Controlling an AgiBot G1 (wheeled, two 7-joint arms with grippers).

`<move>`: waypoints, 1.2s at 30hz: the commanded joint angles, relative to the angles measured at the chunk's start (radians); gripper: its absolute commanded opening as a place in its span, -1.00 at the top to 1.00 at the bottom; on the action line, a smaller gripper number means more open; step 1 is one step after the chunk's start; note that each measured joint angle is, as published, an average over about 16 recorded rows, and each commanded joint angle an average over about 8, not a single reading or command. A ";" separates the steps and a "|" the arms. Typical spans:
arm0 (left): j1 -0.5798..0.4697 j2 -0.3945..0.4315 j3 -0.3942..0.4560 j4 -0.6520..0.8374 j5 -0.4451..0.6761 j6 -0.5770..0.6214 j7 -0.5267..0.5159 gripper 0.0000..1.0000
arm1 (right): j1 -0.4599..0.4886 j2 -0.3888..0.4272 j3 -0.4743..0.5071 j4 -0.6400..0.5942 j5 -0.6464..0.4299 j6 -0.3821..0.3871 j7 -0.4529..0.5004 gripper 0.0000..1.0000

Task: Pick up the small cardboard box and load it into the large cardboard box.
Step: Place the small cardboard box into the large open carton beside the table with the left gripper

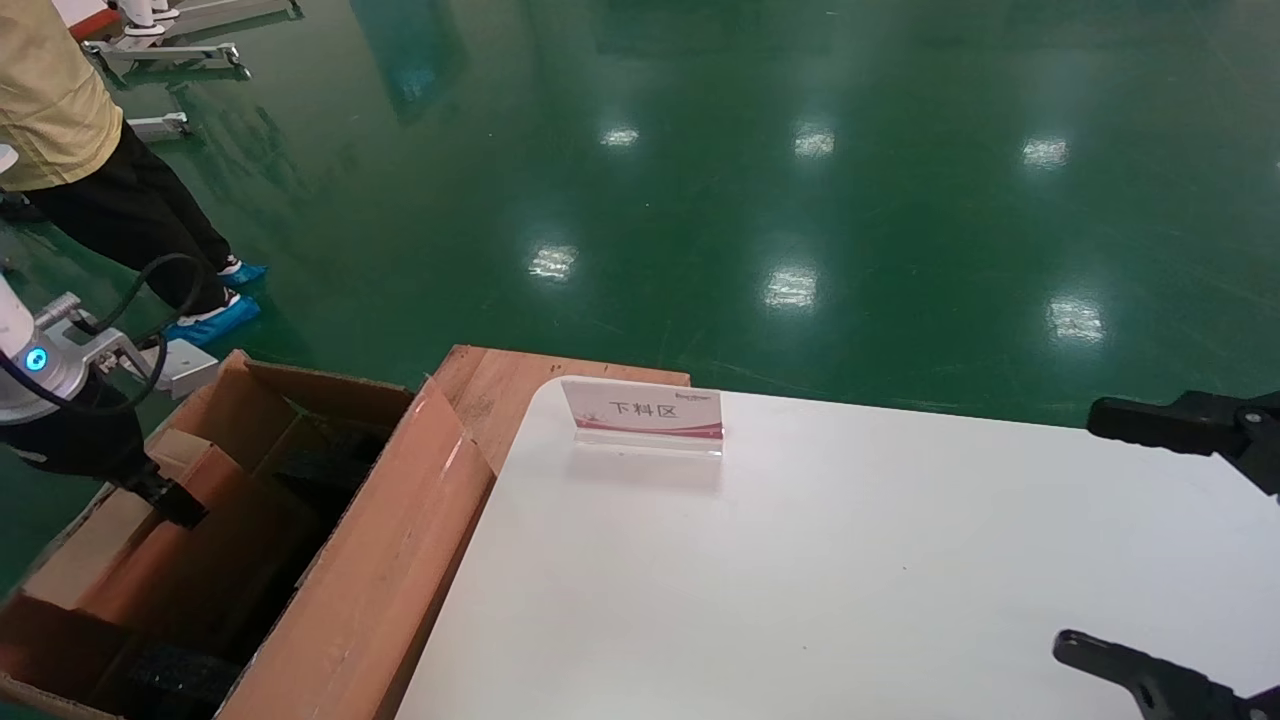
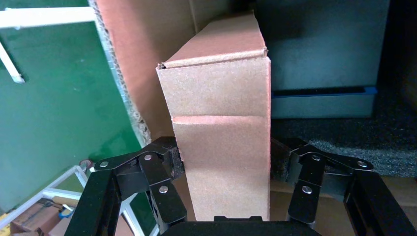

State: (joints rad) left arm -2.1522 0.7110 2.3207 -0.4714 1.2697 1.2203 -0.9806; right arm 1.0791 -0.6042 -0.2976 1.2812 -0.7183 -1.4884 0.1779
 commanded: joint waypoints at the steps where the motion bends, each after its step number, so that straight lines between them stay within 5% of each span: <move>1: 0.024 0.009 -0.004 0.030 -0.012 -0.001 0.015 0.24 | 0.000 0.000 0.000 0.000 0.000 0.000 0.000 -1.00; 6: 0.049 0.021 -0.010 0.062 -0.024 0.001 0.026 -0.97 | 0.000 0.000 0.000 0.000 0.000 0.000 0.000 -1.00; 36: 0.032 0.015 -0.004 0.043 -0.013 0.003 0.021 -1.00 | 0.000 0.000 0.000 0.000 0.000 0.000 0.000 -1.00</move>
State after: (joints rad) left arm -2.1211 0.7274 2.3162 -0.4288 1.2571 1.2228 -0.9584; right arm 1.0790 -0.6041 -0.2978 1.2810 -0.7179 -1.4881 0.1778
